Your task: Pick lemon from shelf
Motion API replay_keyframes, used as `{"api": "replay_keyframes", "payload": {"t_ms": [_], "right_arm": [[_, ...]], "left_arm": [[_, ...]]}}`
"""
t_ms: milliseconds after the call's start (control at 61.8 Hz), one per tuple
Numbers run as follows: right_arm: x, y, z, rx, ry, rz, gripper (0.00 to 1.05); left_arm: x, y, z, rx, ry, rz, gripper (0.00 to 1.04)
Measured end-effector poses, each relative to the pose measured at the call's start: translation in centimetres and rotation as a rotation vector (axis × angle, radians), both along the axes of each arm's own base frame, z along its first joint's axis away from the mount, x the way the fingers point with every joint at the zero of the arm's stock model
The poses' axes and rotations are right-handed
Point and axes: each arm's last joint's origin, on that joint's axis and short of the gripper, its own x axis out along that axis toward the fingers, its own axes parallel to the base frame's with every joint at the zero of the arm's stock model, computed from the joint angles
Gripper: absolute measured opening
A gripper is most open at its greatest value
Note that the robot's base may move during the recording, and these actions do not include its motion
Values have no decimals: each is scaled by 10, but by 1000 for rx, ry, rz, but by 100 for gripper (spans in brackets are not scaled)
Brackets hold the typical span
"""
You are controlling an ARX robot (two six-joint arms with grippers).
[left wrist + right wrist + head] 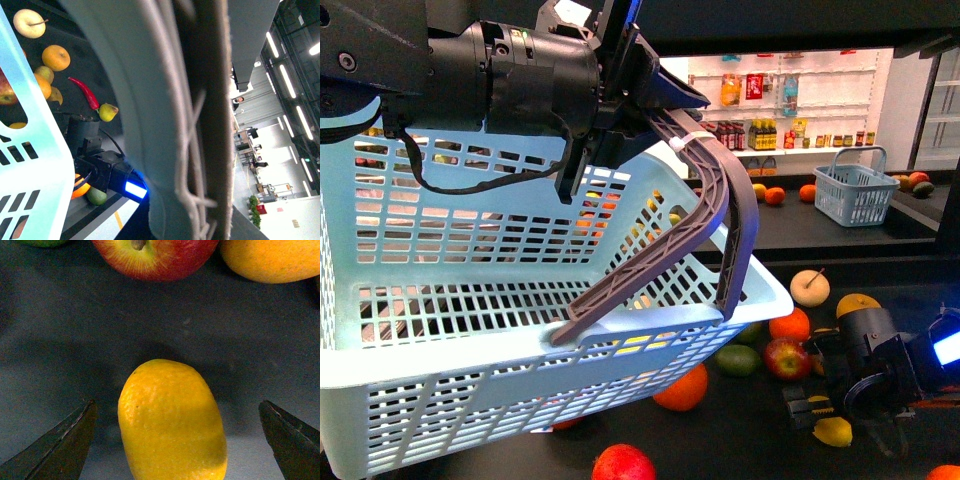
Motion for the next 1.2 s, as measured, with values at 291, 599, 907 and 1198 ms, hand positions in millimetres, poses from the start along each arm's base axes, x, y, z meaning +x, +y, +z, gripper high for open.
{"api": "replay_keyframes", "payload": {"t_ms": [291,599,907,1198], "right_arm": [[0,0,-10,4,30,-3,79],[-7,-4,-4,0,11,-17,48],[-33,-29,103,7,-175,-44,48],[-95,2,250,223,-399,68,47]], "left_arm": [[0,0,0,0,0,0,8],[0,0,0,0,0,0,8],[0,0,0,0,0,0,8],[0,0,0,0,0,0,8]]}}
